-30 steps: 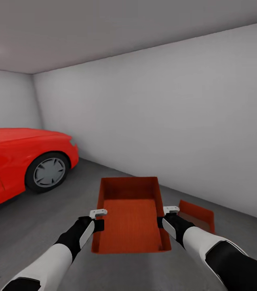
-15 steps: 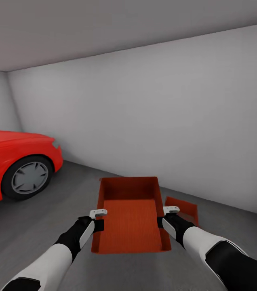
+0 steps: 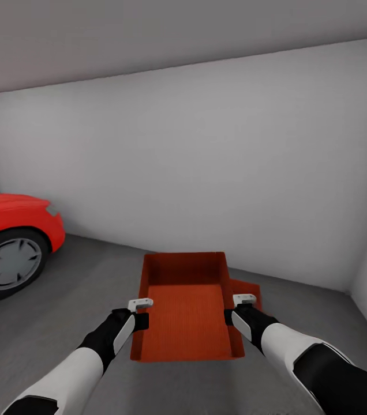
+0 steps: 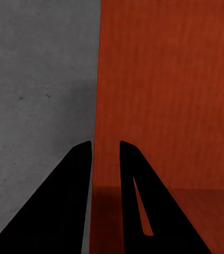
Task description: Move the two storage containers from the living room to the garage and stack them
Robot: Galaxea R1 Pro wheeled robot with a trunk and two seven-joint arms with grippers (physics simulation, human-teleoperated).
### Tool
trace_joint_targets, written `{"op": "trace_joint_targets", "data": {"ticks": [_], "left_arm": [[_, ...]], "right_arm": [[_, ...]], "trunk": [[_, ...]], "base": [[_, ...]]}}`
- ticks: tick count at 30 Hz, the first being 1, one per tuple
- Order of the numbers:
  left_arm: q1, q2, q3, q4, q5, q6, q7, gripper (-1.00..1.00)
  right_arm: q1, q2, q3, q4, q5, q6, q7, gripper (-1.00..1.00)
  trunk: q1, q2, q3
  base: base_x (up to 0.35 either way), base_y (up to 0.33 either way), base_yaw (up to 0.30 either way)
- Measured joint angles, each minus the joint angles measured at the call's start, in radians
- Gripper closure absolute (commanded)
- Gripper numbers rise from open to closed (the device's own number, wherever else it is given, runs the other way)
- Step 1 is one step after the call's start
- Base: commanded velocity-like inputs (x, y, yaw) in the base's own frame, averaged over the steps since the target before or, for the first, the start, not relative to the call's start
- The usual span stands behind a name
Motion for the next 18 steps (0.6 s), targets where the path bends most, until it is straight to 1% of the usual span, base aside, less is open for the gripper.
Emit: {"op": "trace_joint_targets", "data": {"ticks": [18], "left_arm": [[0.0, 0.0, 0.0, 0.0, 0.0, 0.0, 0.0, 1.0]], "right_arm": [[0.0, 0.0, 0.001, 0.0, -0.001, 0.0, 0.0, 1.0]], "trunk": [[0.0, 0.0, 0.0]], "base": [[0.0, 0.0, -0.246]]}}
